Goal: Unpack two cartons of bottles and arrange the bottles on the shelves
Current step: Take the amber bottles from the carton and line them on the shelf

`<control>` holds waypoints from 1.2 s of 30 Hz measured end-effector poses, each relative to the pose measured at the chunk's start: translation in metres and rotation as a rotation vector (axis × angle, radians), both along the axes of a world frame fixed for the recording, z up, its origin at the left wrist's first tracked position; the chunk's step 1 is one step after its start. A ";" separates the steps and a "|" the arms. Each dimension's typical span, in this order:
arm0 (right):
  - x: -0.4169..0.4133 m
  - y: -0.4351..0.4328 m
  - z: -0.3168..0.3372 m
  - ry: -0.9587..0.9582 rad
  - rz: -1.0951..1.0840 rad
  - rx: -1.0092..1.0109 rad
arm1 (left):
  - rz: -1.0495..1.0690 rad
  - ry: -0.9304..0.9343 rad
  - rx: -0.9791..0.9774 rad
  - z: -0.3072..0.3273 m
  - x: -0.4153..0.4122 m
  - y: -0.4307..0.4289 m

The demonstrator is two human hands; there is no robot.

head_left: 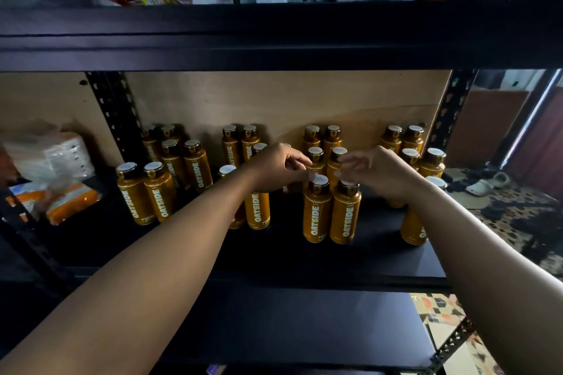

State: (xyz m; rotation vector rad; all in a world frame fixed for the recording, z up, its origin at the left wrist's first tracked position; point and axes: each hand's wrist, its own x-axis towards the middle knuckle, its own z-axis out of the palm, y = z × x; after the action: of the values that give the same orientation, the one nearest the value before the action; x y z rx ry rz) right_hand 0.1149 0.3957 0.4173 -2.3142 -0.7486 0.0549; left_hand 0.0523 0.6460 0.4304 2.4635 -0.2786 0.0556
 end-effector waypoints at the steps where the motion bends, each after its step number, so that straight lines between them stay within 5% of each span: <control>1: 0.002 0.006 0.003 -0.008 -0.001 0.006 | 0.006 -0.008 0.004 0.003 0.001 0.006; 11: 0.025 0.097 0.031 -0.101 -0.008 0.016 | 0.115 -0.095 0.137 0.026 0.015 0.082; 20: 0.063 0.150 0.025 -0.102 0.019 -0.207 | 0.215 0.089 0.049 0.003 0.054 0.113; 36: 0.079 0.164 0.012 -0.114 0.071 -0.405 | 0.047 0.089 0.099 -0.010 0.081 0.129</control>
State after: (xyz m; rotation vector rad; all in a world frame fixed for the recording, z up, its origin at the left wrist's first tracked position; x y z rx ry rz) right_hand 0.1934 0.5600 0.4295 -2.6903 -0.9491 0.1162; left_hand 0.1332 0.7750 0.4203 2.5624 -0.1886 -0.0483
